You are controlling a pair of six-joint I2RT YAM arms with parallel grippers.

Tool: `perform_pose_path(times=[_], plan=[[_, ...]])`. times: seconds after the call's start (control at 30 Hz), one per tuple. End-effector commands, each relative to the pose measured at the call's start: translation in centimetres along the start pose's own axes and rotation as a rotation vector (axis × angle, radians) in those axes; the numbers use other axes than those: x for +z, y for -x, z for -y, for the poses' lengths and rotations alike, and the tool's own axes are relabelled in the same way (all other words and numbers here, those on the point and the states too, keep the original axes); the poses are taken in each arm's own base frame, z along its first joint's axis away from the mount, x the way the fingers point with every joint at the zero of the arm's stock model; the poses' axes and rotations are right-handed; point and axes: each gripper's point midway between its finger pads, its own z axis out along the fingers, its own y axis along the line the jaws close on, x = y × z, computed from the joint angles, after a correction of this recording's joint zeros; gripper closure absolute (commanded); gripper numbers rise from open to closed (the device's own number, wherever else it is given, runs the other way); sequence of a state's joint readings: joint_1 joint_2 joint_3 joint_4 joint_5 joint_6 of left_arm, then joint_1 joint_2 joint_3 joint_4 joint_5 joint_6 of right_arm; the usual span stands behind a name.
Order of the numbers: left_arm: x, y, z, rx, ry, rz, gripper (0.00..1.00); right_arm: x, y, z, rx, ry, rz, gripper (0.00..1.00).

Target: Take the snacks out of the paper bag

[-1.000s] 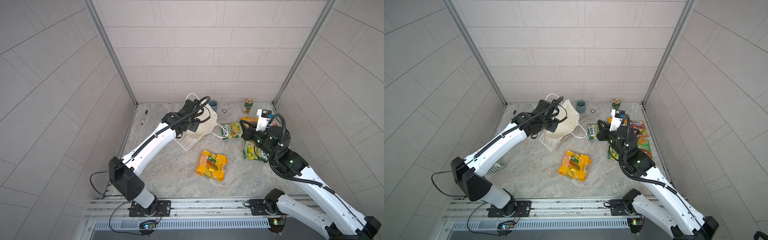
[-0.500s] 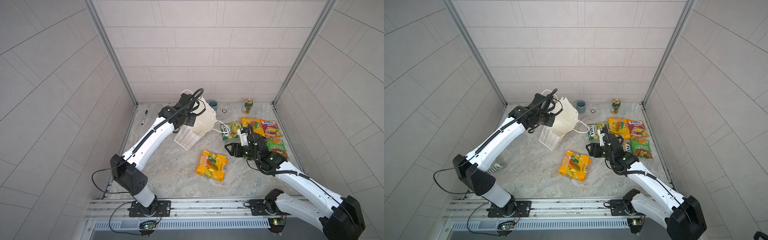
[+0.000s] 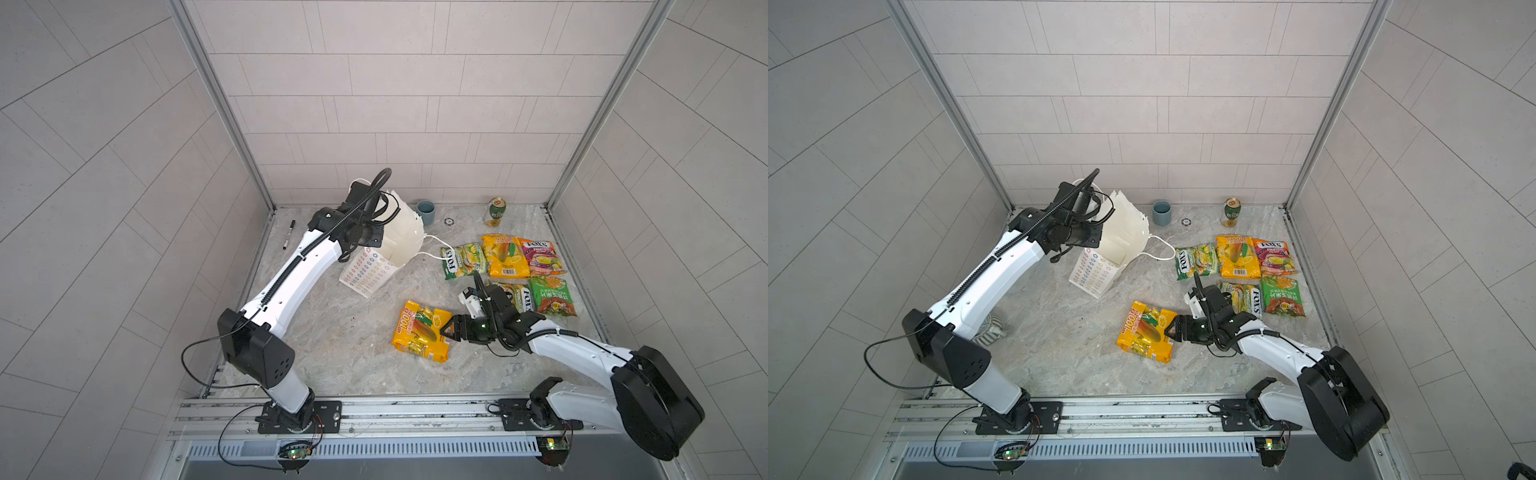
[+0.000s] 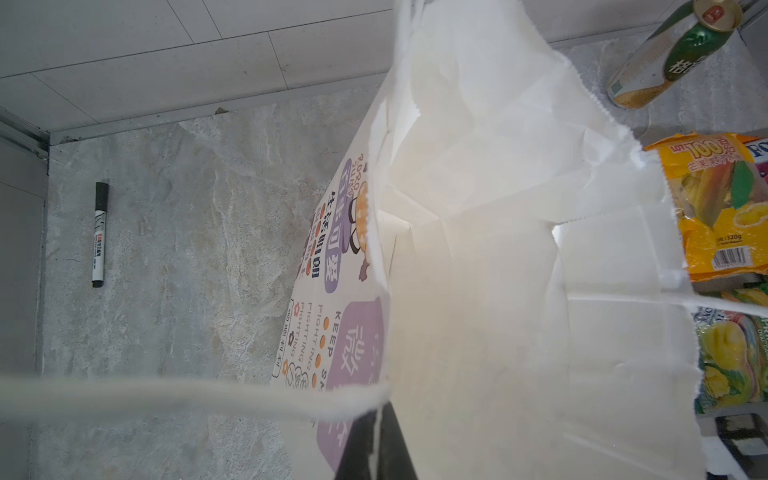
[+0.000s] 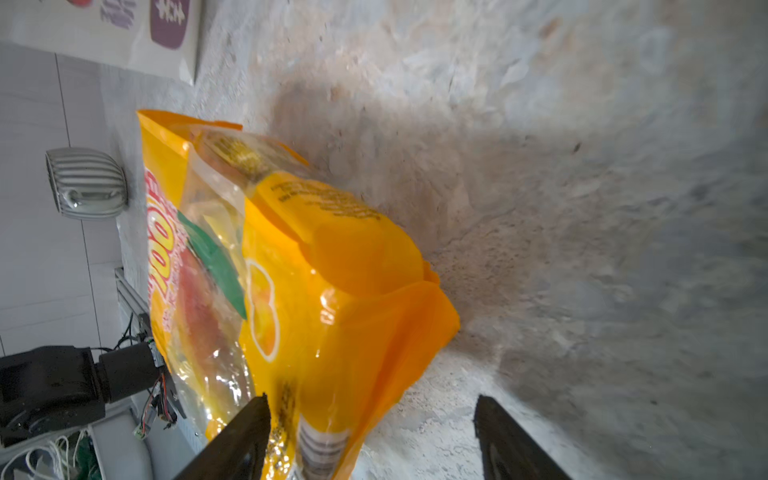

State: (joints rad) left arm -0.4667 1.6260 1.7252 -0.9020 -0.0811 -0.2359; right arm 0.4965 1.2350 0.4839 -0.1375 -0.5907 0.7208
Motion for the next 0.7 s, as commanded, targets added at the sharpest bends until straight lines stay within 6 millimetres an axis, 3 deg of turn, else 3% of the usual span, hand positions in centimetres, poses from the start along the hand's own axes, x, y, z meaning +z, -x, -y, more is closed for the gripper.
perform_pose_path(times=[0.0, 0.17, 0.3, 0.5, 0.67], plan=[[-0.5, -0.1, -0.3, -0.012, -0.008, 0.009, 1.0, 0.6, -0.3, -0.9, -0.02, 0.051, -0.042, 0.29], [0.1, -0.2, 0.2, -0.024, -0.034, 0.0, 1.0, 1.7, -0.6, 0.5, -0.013, 0.01, -0.055, 0.42], [0.4, -0.3, 0.6, -0.023, -0.052, -0.005, 1.0, 1.8, 0.2, 0.4, -0.024, 0.003, -0.034, 0.66], [0.2, 0.2, 0.3, -0.02, -0.033, 0.015, 1.0, -0.1, 1.8, -1.2, -0.085, -0.019, -0.005, 0.91], [-0.1, 0.3, -0.1, -0.021, -0.019, 0.029, 1.0, -2.2, 3.5, -2.3, -0.139, -0.063, 0.017, 1.0]])
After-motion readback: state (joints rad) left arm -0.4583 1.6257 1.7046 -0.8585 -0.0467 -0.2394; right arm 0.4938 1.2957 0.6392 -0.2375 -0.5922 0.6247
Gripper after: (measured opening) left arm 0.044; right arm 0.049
